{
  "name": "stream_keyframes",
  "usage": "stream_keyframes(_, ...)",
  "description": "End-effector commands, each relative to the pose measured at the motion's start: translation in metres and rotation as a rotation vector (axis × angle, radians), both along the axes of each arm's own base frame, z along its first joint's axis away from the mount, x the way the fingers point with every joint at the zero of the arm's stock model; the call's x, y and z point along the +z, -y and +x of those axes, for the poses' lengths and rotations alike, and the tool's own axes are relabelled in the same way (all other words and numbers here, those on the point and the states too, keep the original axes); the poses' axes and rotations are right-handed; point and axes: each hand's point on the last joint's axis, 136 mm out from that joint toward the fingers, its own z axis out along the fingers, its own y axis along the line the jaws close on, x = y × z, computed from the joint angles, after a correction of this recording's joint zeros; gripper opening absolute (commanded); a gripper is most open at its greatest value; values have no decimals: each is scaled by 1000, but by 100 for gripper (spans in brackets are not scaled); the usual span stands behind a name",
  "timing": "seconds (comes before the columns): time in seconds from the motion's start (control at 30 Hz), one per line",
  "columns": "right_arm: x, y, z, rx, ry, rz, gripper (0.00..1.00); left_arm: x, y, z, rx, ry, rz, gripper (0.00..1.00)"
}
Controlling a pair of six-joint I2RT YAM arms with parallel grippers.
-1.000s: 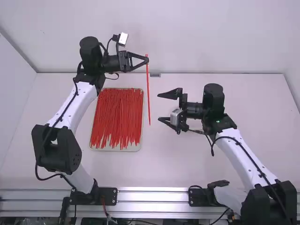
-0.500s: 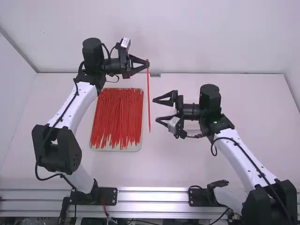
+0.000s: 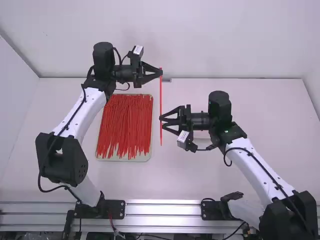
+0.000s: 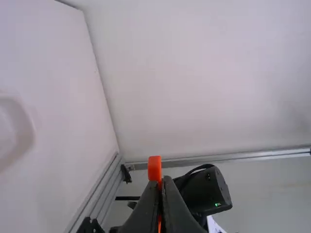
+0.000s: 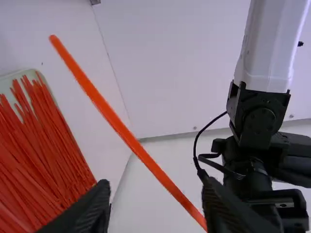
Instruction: Fasten the cable tie
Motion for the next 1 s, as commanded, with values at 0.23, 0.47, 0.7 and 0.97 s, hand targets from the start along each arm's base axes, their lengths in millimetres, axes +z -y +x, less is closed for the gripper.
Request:
stream_keyframes(0.23, 11, -1, -7, 57, 11, 25, 30, 5, 1, 1, -1, 25, 0, 2)
stream_keyframes(0.47, 13, 1, -14, 101, 0, 41, 22, 3, 0, 3, 13, 7, 5, 3)
stream_keyframes(0.7, 16, 2, -20, 138, -4, 55, 16, 2, 0, 4, 20, 8, 7, 3)
stream_keyframes(0.97, 17, 5, -21, 150, -7, 62, 0, 2, 0, 4, 19, 8, 7, 2)
